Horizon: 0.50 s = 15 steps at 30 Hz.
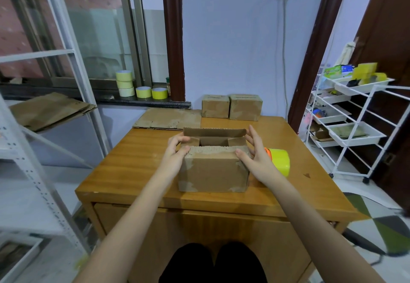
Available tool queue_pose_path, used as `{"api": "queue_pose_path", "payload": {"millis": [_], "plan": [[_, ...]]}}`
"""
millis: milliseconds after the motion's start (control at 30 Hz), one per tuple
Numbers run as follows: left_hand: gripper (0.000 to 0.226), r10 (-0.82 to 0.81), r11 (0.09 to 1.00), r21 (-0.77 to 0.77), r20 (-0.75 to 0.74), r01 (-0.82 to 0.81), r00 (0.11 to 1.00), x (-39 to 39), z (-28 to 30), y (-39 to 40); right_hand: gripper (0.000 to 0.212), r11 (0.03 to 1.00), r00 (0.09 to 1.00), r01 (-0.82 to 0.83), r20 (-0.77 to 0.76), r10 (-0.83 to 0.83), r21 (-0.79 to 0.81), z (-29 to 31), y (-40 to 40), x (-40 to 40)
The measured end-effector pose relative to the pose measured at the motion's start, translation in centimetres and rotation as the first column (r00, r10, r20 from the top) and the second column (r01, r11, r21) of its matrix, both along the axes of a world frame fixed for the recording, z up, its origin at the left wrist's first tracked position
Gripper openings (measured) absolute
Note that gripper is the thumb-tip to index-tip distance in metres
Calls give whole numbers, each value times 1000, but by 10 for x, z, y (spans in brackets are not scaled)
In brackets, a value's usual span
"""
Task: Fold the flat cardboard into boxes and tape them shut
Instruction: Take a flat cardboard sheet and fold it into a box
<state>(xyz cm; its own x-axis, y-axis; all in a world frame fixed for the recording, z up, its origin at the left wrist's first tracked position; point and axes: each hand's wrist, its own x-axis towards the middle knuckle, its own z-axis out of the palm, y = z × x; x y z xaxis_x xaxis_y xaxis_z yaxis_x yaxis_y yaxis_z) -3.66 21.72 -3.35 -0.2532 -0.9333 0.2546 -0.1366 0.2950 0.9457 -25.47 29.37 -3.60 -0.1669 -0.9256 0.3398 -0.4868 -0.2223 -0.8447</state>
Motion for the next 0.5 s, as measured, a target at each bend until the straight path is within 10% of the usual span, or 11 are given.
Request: {"api": "queue_pose_path", "payload": {"millis": [500], "plan": [[35,78,958,-288,266,2,961,5,-15,-10,31,996,990,93,-109,-91,13,-9,-6,-2]]}}
